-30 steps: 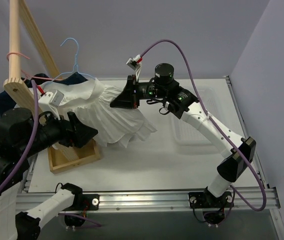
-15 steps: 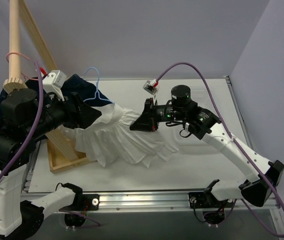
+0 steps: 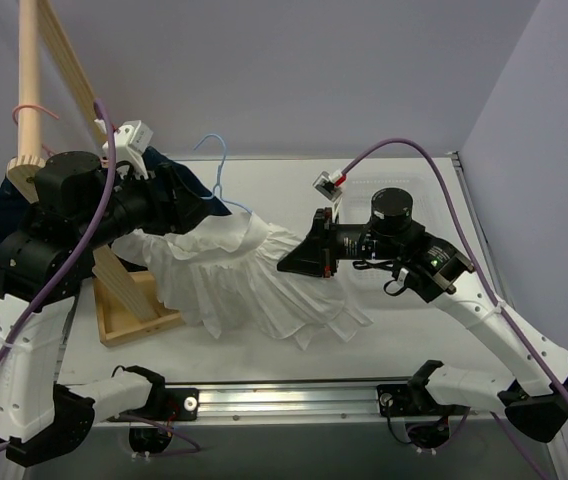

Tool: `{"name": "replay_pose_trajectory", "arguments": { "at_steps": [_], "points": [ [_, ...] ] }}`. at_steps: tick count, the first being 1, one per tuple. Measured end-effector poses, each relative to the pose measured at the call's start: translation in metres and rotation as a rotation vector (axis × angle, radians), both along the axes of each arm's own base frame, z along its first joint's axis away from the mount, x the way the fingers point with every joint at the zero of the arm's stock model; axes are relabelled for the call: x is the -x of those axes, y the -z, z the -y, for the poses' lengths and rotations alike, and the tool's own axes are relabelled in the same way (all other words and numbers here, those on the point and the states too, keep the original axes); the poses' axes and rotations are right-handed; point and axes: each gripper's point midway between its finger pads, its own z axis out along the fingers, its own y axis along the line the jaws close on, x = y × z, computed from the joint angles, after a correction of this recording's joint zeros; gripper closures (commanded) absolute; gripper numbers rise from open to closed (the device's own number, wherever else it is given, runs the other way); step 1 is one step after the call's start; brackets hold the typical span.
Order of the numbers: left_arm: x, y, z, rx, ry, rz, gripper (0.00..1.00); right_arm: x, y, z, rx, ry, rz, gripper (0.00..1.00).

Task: Remove the skirt from the hanger

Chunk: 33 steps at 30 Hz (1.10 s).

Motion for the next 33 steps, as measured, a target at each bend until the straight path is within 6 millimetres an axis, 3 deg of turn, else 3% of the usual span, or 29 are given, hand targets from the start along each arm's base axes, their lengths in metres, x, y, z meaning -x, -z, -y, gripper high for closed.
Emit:
{"name": "replay_pose_trajectory", "arguments": {
  "at_steps": [10, 21, 26, 33],
  "points": [
    [-0.018, 0.001, 0.009, 0.022, -0.004, -0.004, 0.29, 0.013, 0.005, -0.004, 0.017, -0.034, -0.023, 1.0],
    [-0.034, 0.018, 0.019, -0.019, -0.009, -0.049, 0.38, 0.015, 0.017, -0.011, 0.055, -0.053, -0.061, 1.0],
    [-0.036, 0.033, 0.029, -0.094, -0.001, -0.065, 0.39, 0.014, 0.016, -0.012, 0.063, -0.042, -0.062, 1.0],
    [-0.034, 0.04, 0.025, -0.163, -0.029, -0.051, 0.44, 0.011, 0.01, -0.012, 0.054, -0.028, -0.048, 1.0]
  ]
}}
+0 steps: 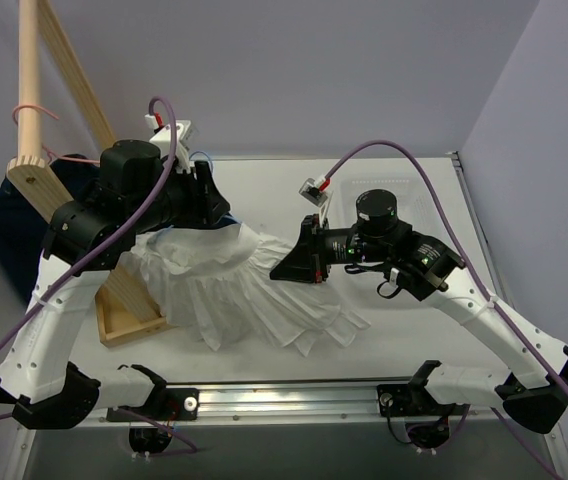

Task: Remove the skirt from the hanger

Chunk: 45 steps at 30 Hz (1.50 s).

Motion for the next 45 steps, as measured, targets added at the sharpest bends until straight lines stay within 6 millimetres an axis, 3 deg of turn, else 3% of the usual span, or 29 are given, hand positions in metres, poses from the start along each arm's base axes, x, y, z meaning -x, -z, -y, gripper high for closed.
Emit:
{"name": "replay_pose_trajectory", "arguments": {
  "at_steps": [3, 4, 5, 9, 12, 13, 16, 21, 35, 38, 41, 45],
  "points": [
    [-0.001, 0.001, -0.004, -0.014, -0.015, 0.005, 0.71, 0.0, 0.001, 0.0, 0.004, 0.002, -0.004, 1.0],
    [-0.002, 0.001, -0.005, -0.021, -0.02, 0.01, 0.93, 0.0, 0.001, 0.0, 0.006, 0.003, -0.005, 1.0],
    [-0.002, 0.001, -0.005, -0.022, -0.02, 0.011, 0.97, 0.0, 0.002, 0.001, 0.008, 0.005, -0.006, 1.0],
    [-0.002, 0.003, -0.005, -0.045, -0.016, 0.013, 0.98, -0.002, 0.005, 0.0, 0.021, 0.018, -0.02, 1.0],
    [-0.003, 0.005, -0.008, -0.069, -0.023, 0.017, 0.98, -0.006, 0.006, -0.001, 0.028, 0.048, -0.046, 0.63],
    [-0.001, 0.006, -0.009, -0.08, -0.023, 0.014, 0.98, -0.008, 0.004, -0.002, 0.028, 0.069, -0.053, 0.36],
    [0.001, 0.009, -0.012, -0.104, -0.022, 0.01, 0.98, -0.022, -0.007, -0.002, 0.038, 0.159, -0.081, 0.0],
    [0.003, 0.011, -0.016, -0.123, -0.022, 0.01, 0.98, -0.03, -0.02, -0.003, 0.036, 0.227, -0.113, 0.0],
    [0.01, 0.017, -0.02, -0.16, -0.002, -0.008, 0.98, -0.047, -0.005, 0.009, 0.153, 0.418, -0.132, 0.0],
    [0.012, 0.02, -0.021, -0.176, 0.0, -0.018, 0.98, -0.049, -0.02, -0.002, 0.213, 0.447, -0.066, 0.0],
    [0.012, 0.021, -0.023, -0.193, -0.003, -0.027, 0.98, -0.043, -0.042, -0.03, 0.251, 0.452, 0.029, 0.0],
    [0.009, 0.025, -0.026, -0.222, -0.016, -0.035, 0.98, -0.034, -0.035, -0.049, 0.316, 0.459, 0.063, 0.0]
  ]
}}
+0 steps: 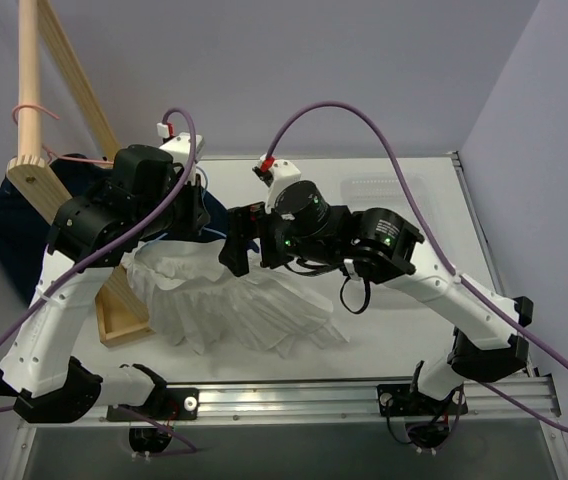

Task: Remove the skirt from the hanger

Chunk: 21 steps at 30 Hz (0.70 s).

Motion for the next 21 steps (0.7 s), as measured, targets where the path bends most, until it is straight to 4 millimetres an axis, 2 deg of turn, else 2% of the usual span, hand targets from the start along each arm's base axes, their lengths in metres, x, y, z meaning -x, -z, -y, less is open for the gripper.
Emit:
{"name": "replay_pose_trajectory", "arguments": {
  "at_steps": [4, 7, 11, 17, 21],
  "points": [
    [-0.002, 0.003, -0.003, -0.029, -0.011, 0.004, 0.98, -0.009, 0.021, 0.007, 0.067, 0.098, -0.038, 0.0],
    [-0.004, 0.005, -0.006, -0.045, -0.023, 0.005, 0.98, -0.015, 0.025, 0.013, 0.078, 0.174, -0.041, 0.0],
    [-0.006, 0.016, -0.009, -0.074, -0.031, -0.012, 0.98, -0.014, 0.027, 0.015, 0.086, 0.227, -0.029, 0.0],
    [-0.01, 0.03, -0.011, -0.109, -0.045, -0.02, 0.98, -0.01, 0.045, 0.014, 0.129, 0.25, -0.018, 0.0],
    [-0.013, 0.035, -0.014, -0.126, -0.053, -0.019, 0.98, -0.013, 0.054, 0.014, 0.156, 0.262, -0.011, 0.12]
  ]
}}
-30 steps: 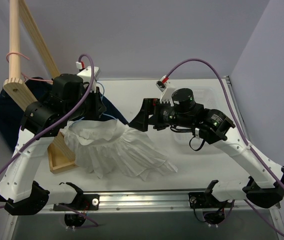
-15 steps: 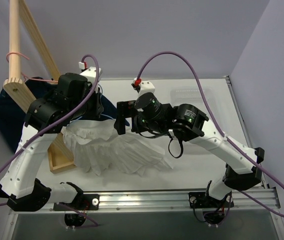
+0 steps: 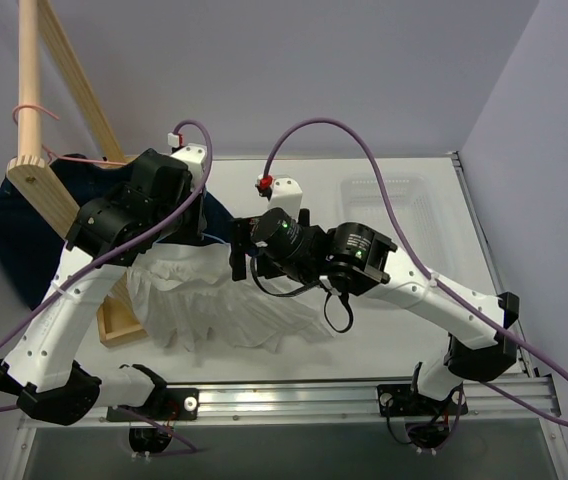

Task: Remove the skirt from the hanger

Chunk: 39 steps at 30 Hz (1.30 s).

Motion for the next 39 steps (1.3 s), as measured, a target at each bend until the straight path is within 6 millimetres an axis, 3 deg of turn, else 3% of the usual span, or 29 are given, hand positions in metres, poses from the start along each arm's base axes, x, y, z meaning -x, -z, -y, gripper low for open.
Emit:
{"name": "replay_pose_trajectory", "arguments": {
  "at_steps": [11, 27, 32, 39],
  "points": [
    [-0.002, 0.005, -0.002, -0.01, -0.018, 0.002, 0.98, -0.013, 0.032, -0.02, 0.076, 0.023, -0.009, 0.18],
    [-0.004, 0.013, -0.001, -0.011, -0.033, -0.012, 0.98, -0.019, 0.029, -0.029, 0.053, 0.056, 0.013, 0.21],
    [-0.004, 0.014, 0.002, -0.012, -0.032, -0.015, 0.98, -0.024, 0.039, -0.035, 0.078, 0.067, 0.012, 0.37],
    [-0.005, 0.016, 0.002, -0.018, -0.041, -0.018, 0.98, -0.025, 0.051, -0.031, 0.134, 0.077, 0.002, 0.48]
  ]
}}
